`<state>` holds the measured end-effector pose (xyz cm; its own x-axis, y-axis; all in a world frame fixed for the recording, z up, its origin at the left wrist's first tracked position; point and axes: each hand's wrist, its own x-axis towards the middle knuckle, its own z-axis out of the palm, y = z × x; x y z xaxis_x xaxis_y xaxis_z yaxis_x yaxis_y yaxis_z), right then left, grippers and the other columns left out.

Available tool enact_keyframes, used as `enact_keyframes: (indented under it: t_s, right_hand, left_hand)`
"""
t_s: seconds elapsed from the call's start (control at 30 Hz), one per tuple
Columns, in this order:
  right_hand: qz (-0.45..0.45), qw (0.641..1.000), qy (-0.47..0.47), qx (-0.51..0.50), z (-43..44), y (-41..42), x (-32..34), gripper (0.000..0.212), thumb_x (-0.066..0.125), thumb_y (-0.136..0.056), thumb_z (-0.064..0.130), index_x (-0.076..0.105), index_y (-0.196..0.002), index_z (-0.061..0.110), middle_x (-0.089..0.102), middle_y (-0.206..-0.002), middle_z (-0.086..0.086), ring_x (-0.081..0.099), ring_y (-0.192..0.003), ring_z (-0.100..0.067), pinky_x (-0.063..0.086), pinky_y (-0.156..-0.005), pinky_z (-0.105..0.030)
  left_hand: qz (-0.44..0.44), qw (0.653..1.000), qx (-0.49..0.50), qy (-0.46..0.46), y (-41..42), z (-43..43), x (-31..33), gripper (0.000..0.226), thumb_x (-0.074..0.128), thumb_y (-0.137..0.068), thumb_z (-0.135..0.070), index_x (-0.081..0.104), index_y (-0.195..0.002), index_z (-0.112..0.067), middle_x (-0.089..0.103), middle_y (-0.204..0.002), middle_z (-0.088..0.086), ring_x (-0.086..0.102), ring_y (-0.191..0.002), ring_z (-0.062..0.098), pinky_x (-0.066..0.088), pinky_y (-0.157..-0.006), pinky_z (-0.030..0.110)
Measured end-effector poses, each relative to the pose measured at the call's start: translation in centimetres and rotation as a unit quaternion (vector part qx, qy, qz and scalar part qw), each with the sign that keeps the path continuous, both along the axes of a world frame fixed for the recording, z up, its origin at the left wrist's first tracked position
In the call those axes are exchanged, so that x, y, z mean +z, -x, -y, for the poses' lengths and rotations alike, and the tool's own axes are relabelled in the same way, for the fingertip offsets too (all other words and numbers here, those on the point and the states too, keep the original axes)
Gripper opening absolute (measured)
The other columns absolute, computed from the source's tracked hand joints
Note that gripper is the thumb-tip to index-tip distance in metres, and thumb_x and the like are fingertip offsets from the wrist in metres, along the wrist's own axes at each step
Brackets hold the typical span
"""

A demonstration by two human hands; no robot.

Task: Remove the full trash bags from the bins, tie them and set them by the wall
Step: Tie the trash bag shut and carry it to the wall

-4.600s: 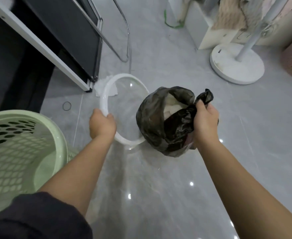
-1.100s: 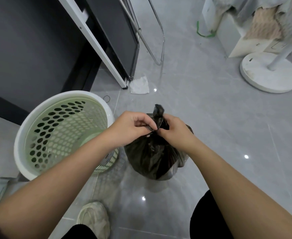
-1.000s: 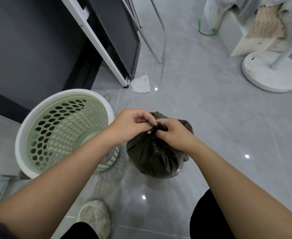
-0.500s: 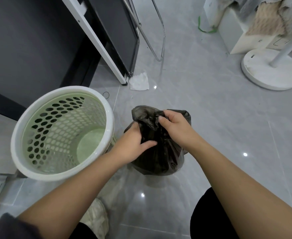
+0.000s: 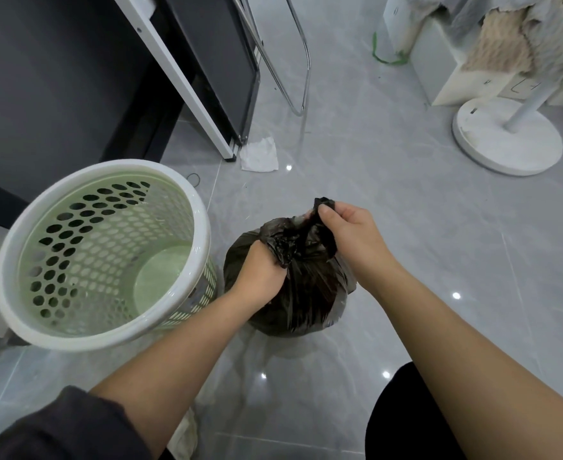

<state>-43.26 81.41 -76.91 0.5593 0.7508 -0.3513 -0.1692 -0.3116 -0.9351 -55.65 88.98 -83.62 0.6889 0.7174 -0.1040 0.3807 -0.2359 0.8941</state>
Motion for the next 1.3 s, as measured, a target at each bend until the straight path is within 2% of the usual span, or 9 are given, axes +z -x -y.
enact_keyframes:
  t_s: [0.13,0.27,0.37,0.57,0.67,0.83,1.1,1.23,1.3]
  right_hand:
    - [-0.149,0.985,0.008,-0.089,-0.1,-0.9,-0.2,0.024,0.048,-0.097,0.016,0.069,-0.089,0.007,0.069,-0.084,-0.009,0.068,-0.081,-0.023,0.057,-0.076,-0.035]
    - [-0.402,0.897,-0.038,-0.178,-0.1,-1.4,-0.1,0.021,0.042,-0.098,0.004,0.060,-0.094,-0.006,0.069,-0.087,-0.018,0.070,-0.073,-0.024,0.060,-0.060,-0.026]
    - [-0.482,0.853,-0.051,-0.193,-0.1,-1.5,-0.4,0.024,0.039,-0.099,0.004,0.056,-0.096,-0.013,0.069,-0.077,-0.028,0.072,-0.064,-0.033,0.060,-0.067,-0.036]
    - [-0.450,0.883,-0.035,-0.131,0.0,-2.1,-0.4,0.039,0.037,-0.099,0.019,0.052,-0.123,-0.008,0.061,-0.119,-0.028,0.062,-0.107,-0.034,0.058,-0.077,-0.040]
    - [-0.419,0.899,-0.010,-0.124,0.3,-2.7,-0.2,0.041,0.034,-0.099,0.023,0.050,-0.127,-0.003,0.062,-0.118,-0.025,0.065,-0.101,-0.030,0.061,-0.069,-0.035]
    - [-0.406,0.904,0.013,-0.130,0.5,-3.0,0.2,0.022,0.029,-0.094,0.006,0.049,-0.101,0.001,0.062,-0.104,-0.022,0.066,-0.090,-0.025,0.057,-0.058,-0.023]
    - [-0.325,0.939,0.083,-0.072,0.6,-2.7,-0.4,0.019,0.038,-0.092,-0.011,0.052,-0.098,-0.001,0.067,-0.105,-0.021,0.069,-0.089,-0.025,0.061,-0.068,-0.028]
    - [-0.289,0.947,0.129,-0.051,0.6,-2.7,-0.4,0.024,0.034,-0.092,-0.003,0.055,-0.098,0.006,0.071,-0.093,-0.012,0.066,-0.073,-0.016,0.053,-0.048,-0.019]
    - [-0.269,0.951,0.145,-0.038,0.6,-2.8,-0.5,0.024,0.035,-0.090,0.000,0.057,-0.091,0.010,0.072,-0.090,-0.008,0.062,-0.065,-0.012,0.044,-0.042,-0.017]
  left_hand:
    - [-0.021,0.995,0.040,0.085,-0.6,0.3,0.5,0.016,0.050,-0.093,-0.001,0.058,-0.083,-0.010,0.061,-0.086,0.009,0.056,-0.082,0.014,0.049,-0.081,0.024]
    - [0.048,0.992,0.009,0.114,-0.7,0.3,1.6,0.015,0.059,-0.091,-0.014,0.061,-0.104,-0.020,0.064,-0.099,-0.011,0.057,-0.092,-0.014,0.042,-0.085,0.006]
    - [0.012,0.997,-0.048,0.063,-0.4,0.2,1.6,0.031,0.073,-0.080,-0.021,0.057,-0.105,-0.030,0.057,-0.098,-0.026,0.051,-0.088,-0.027,0.036,-0.077,-0.004]
    - [-0.021,0.995,-0.064,0.069,-1.1,0.6,1.8,0.024,0.065,-0.086,-0.013,0.058,-0.108,-0.019,0.057,-0.098,-0.018,0.053,-0.094,-0.003,0.035,-0.077,-0.005]
    - [-0.017,0.995,-0.056,0.080,-1.6,0.8,2.9,0.018,0.049,-0.094,-0.004,0.053,-0.088,-0.020,0.051,-0.084,-0.014,0.052,-0.073,-0.012,0.035,-0.065,-0.005]
    - [0.025,0.987,-0.035,0.156,-1.7,1.1,3.3,0.018,0.038,-0.098,0.003,0.048,-0.105,-0.008,0.049,-0.083,-0.010,0.048,-0.058,-0.029,0.037,-0.060,-0.003]
    - [-0.035,0.982,-0.122,0.142,-0.8,0.1,2.2,0.026,0.065,-0.087,-0.020,0.056,-0.099,-0.041,0.058,-0.101,-0.024,0.053,-0.089,-0.025,0.039,-0.078,-0.002]
    - [-0.077,0.976,-0.018,0.204,-1.1,0.1,1.3,0.058,0.047,-0.074,-0.074,0.062,-0.114,-0.035,0.065,-0.117,-0.008,0.058,-0.112,0.009,0.042,-0.103,0.033]
    - [-0.104,0.965,0.049,0.234,-1.3,0.2,1.0,0.058,0.039,-0.079,-0.073,0.061,-0.112,-0.031,0.065,-0.116,-0.002,0.058,-0.112,0.018,0.042,-0.104,0.040]
